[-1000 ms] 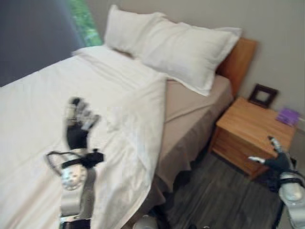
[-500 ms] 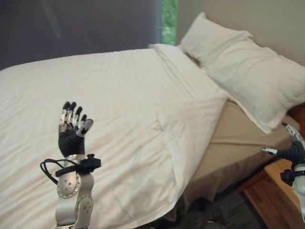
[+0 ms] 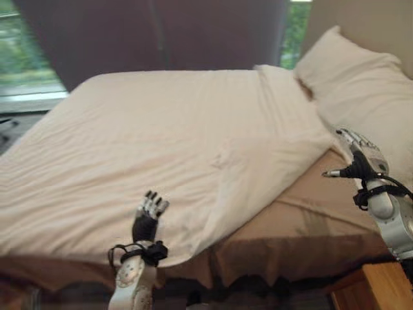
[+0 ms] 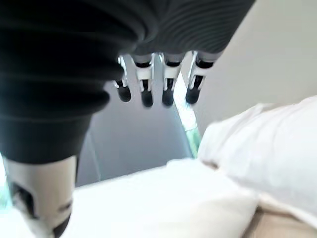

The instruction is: Making the bed.

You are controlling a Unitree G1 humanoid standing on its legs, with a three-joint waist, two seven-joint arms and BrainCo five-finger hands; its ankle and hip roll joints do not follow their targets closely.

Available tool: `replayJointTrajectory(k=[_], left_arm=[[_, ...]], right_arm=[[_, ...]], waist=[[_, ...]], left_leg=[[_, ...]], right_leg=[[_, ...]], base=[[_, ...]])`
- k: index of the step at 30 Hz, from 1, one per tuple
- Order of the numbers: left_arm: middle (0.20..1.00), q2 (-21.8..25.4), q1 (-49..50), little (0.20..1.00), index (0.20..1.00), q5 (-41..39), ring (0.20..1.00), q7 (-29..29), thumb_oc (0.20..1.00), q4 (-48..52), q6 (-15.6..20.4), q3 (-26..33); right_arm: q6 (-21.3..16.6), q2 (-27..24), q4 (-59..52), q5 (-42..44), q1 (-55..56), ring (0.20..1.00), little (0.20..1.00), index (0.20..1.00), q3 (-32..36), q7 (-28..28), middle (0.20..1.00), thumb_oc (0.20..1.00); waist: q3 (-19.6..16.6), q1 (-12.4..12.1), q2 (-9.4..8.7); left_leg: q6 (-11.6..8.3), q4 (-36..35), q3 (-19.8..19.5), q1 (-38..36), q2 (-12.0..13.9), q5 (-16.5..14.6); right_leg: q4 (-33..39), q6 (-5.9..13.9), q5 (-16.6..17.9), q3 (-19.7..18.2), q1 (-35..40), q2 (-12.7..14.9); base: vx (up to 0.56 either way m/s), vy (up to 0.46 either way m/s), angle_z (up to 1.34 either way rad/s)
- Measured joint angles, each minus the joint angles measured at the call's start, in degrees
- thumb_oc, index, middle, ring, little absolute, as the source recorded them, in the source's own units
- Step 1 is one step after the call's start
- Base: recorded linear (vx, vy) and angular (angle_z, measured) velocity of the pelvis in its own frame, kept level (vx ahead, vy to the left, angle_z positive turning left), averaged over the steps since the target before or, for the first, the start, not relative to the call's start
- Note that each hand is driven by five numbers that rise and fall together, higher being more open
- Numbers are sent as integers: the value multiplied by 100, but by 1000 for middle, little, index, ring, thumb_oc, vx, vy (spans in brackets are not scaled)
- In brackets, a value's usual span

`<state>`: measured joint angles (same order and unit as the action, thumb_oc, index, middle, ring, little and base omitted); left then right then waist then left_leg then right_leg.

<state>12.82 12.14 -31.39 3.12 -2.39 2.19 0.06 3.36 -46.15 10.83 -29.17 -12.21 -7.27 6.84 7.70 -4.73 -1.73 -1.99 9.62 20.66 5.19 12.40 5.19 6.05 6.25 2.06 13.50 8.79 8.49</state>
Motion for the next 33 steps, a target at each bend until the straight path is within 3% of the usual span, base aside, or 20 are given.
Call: replayJointTrajectory(k=[1,3,4,5,6,7,8,9,11,12,13,14,16,17,21,23,24,27,29,33], left_arm=[[1000,40,119,1000,1000,-3,1000,-51,1000,-23,-61,-27],[1000,253,120,1000,1000,-189,1000,-201,1000,-21,-133,-177],[1000,383,131,1000,1000,-223,1000,-283,1000,-49,-185,-217],[1000,674,152,1000,1000,-222,1000,-394,1000,-66,-261,-285],[1000,748,126,1000,1000,-224,1000,-422,1000,-220,-300,-308],[1000,735,160,1000,1000,-225,1000,-433,1000,-248,-353,-356],[1000,879,114,1000,1000,-225,1000,-455,1000,-262,-379,-362],[1000,999,48,1000,1000,-226,1000,-444,1000,-217,-359,-462],[1000,1236,1,1000,1000,-226,1000,-488,1000,-217,-358,-413],[1000,1373,13,1000,1000,-227,1000,-484,1000,-198,-345,-386],[1000,1554,-37,1000,1000,-235,1000,-476,1000,-202,-363,-411],[1000,1578,-40,1000,1000,-243,1000,-461,1000,-219,-364,-378],[1000,1636,-124,1000,1000,-413,1000,-459,1000,-317,-337,-336],[1000,1646,-168,1000,1000,-437,1000,-456,1000,-463,-323,-253],[1000,1642,122,1000,1000,-435,1000,-447,1000,-503,-252,-95],[1000,1625,232,1000,1000,-436,1000,-447,1000,-515,-237,-40],[1000,1602,224,1000,1000,-435,1000,-451,1000,-520,-238,-70],[1000,1607,42,1000,1000,-440,1000,-464,1000,-665,-209,-257],[1000,1579,-136,1000,1000,-441,1000,-471,1000,-706,-224,-318],[1000,1585,-27,1000,1000,-543,1000,-528,1000,-705,-123,-305]], right_arm=[[34,35,149,9,4,1000,1000,1000,-64,-5,1000,1000],[46,35,318,57,123,1000,1000,1000,-51,10,1000,1000],[46,158,541,76,90,1000,1000,1000,-73,5,1000,1000],[109,265,740,111,71,1000,1000,1000,-120,-15,1000,1000],[131,328,991,115,-169,1000,1000,1000,-179,-46,1000,1000],[163,235,984,126,-172,1000,1000,1000,-224,-54,1000,1000],[168,249,1095,201,-74,1000,1000,1000,-349,-64,1000,1000],[137,194,1274,218,-129,1000,1000,1000,-474,-85,1000,1000],[182,211,1579,237,-247,1000,1000,1000,-530,-116,1000,1000],[182,242,1798,278,-414,1000,1000,1000,-558,-118,1000,1000],[231,183,2033,335,-626,1000,1000,1000,-564,-98,1000,1000],[258,186,2080,361,-629,1000,1000,1000,-567,-98,1000,1000],[247,164,2225,505,-694,1000,1000,1000,-567,-90,1000,1000],[290,169,2346,567,-769,1000,1000,1000,-563,-83,1000,1000],[261,157,2405,720,-896,1000,1000,1000,-546,0,1000,1000],[241,153,2414,802,-1149,1000,1000,1000,-543,20,1000,1000],[233,84,2417,867,-1278,1000,1000,1000,-543,25,1000,1000],[246,-444,2856,946,-1987,1000,1000,1000,-812,48,1000,1000],[264,-734,3153,946,-2625,1000,1000,1000,-814,208,1000,1000],[243,-951,3757,939,-3320,1000,1000,1000,-1066,391,1000,1000]], waist=[[12,-74,-104],[48,221,-94],[16,161,-183],[-60,154,-447],[49,304,-424],[41,337,-245],[122,413,-166],[122,560,-268],[176,606,-320],[222,572,-493],[359,589,-446],[346,574,-464],[342,523,-427],[346,489,-406],[199,458,-410],[199,411,-331],[182,502,-263],[290,445,46],[445,440,206],[617,355,506]], left_leg=[[-130,268,307,-32,-141,-281],[185,180,670,22,-275,-682],[214,0,832,-25,-367,-710],[140,-305,910,-90,-689,-742],[339,383,814,-49,-674,-1005],[356,249,623,-105,-607,-1149],[315,-70,366,-272,-817,-998],[348,-203,295,-287,-883,-951],[106,-787,446,-502,-1005,-887],[243,-505,580,-458,-1039,-925],[652,-422,499,-467,-1127,-935],[613,-480,416,-490,-1192,-915],[507,-682,216,-502,-1240,-841],[447,-805,62,-569,-1347,-803],[452,-988,-224,-727,-1652,-793],[618,-1085,-340,-692,-1678,-603],[574,-1117,-454,-575,-1626,-549],[450,-1127,-736,-127,-1439,-319],[292,-1337,-742,77,-1317,-154],[211,-1342,-628,452,-1162,-197]], right_leg=[[-11,27,-8,119,23,104],[-48,191,-120,626,278,109],[-132,211,-172,792,262,172],[-317,260,-230,858,28,471],[-1697,636,-466,836,-409,848],[-2593,727,-509,837,-776,868],[-3869,851,-450,548,-1391,1237],[-4317,790,-392,225,-1708,1197],[-3910,743,-259,-13,-2035,1210],[-3351,799,-193,-99,-2071,1376],[-2335,919,-209,-265,-1801,1357],[-1754,882,-184,-367,-1726,1282],[-524,633,21,-766,-1469,812],[-193,584,355,-699,-1338,610],[-6,433,640,-507,-912,480],[1,360,731,-396,-861,412],[1,343,732,-312,-927,364],[-20,254,684,-75,-1208,163],[-36,11,761,14,-1490,90],[-11,-93,695,13,-1828,-50]], base=[[60,-58,84],[168,53,139],[191,177,123],[133,119,69],[-14,39,70],[-74,-46,92],[-11,-33,86],[135,-36,123],[128,-116,76],[138,-211,42],[217,-236,49],[234,-250,58],[229,-254,54],[164,-206,61],[51,-198,51],[-59,-185,32],[-172,-200,41],[-128,-144,44],[-124,-89,21],[-119,-73,-1]])
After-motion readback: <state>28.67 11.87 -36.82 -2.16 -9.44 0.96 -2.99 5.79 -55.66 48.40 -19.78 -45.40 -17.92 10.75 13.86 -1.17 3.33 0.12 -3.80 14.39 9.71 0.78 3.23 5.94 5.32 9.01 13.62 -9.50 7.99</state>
